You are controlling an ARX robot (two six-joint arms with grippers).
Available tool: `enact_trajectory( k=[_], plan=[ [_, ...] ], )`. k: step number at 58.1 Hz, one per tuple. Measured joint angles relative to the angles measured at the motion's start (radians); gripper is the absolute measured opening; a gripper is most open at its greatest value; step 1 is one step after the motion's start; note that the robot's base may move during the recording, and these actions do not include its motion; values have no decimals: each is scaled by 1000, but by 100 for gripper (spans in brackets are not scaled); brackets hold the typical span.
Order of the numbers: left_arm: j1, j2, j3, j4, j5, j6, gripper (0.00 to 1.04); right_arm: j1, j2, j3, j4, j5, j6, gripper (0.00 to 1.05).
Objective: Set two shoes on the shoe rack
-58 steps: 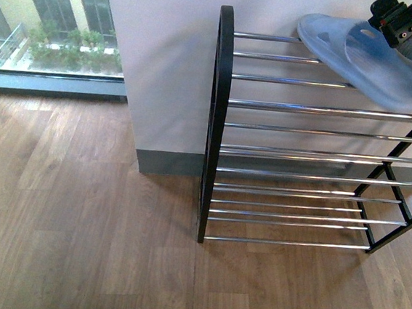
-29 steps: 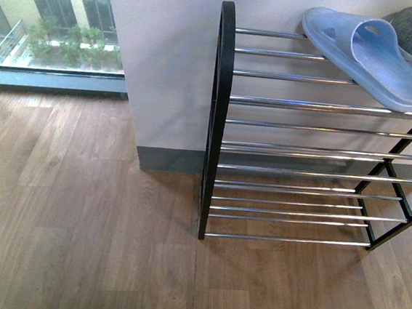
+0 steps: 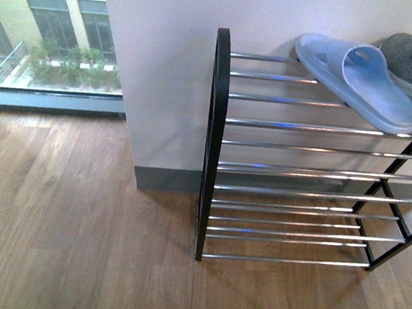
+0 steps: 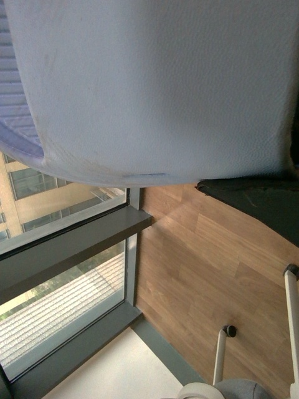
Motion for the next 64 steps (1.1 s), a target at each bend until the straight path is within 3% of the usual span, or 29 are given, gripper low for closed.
enact_trajectory(
  k=[12,36,38,42,64],
  plan=[
    [0,0,0,0,0,0,2,37,-153,-243,89,59,5,1],
    [0,0,0,0,0,0,2,113,-421,-551,119,126,11,2],
    [0,0,0,0,0,0,2,146,-452,-573,109,178,11,2],
    [0,0,0,0,0,0,2,177,-509,-610,89,183,11,2],
    [0,0,0,0,0,0,2,180,-725,-712,-26,192,11,2]
  ],
)
